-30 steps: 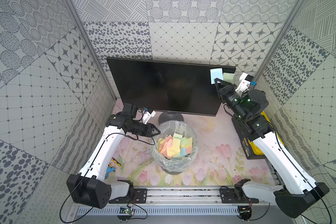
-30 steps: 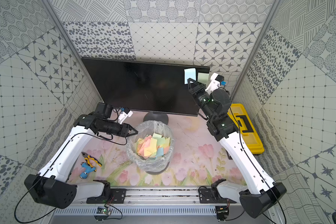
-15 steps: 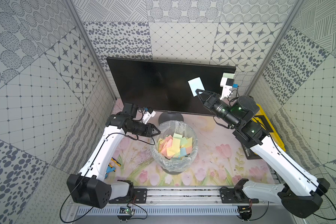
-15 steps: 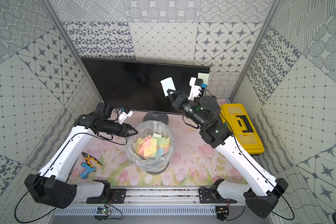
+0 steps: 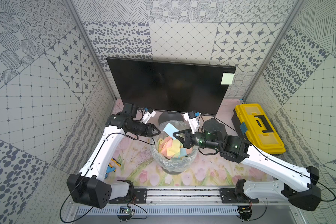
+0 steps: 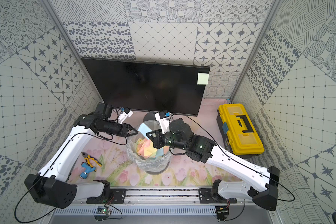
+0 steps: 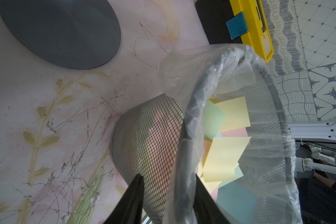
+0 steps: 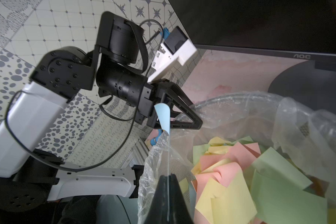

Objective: Remove the sticky note from the monitor
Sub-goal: Place the sticky note in the trash bin.

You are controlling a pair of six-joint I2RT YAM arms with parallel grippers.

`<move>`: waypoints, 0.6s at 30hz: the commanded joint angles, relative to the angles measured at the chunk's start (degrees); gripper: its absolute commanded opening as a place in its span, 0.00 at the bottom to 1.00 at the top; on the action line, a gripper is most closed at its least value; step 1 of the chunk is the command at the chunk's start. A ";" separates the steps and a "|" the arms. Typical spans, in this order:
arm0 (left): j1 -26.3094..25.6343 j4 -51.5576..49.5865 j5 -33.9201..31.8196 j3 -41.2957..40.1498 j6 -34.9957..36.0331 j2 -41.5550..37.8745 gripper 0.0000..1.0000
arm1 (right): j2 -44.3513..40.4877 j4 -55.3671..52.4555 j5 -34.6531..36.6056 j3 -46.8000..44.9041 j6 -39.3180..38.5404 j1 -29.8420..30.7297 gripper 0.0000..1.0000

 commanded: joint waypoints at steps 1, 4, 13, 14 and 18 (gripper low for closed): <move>0.02 -1.31 0.25 0.67 0.90 -0.05 0.42 | 0.89 -3.10 3.39 -0.09 -2.89 0.69 0.00; 0.10 -1.34 0.20 0.66 0.88 -0.20 0.42 | 1.67 -3.79 5.24 -0.49 -2.97 0.64 0.00; 0.08 -1.25 0.38 0.57 0.92 -0.76 0.42 | 5.41 -7.78 7.99 1.91 -2.99 0.65 0.07; 0.10 -1.25 0.38 0.50 0.92 -0.84 0.42 | 5.49 -8.17 8.34 1.92 -2.94 0.62 0.07; 0.05 -1.08 0.55 0.35 0.85 -0.90 0.42 | 4.91 -8.92 9.24 2.09 -3.09 0.62 0.23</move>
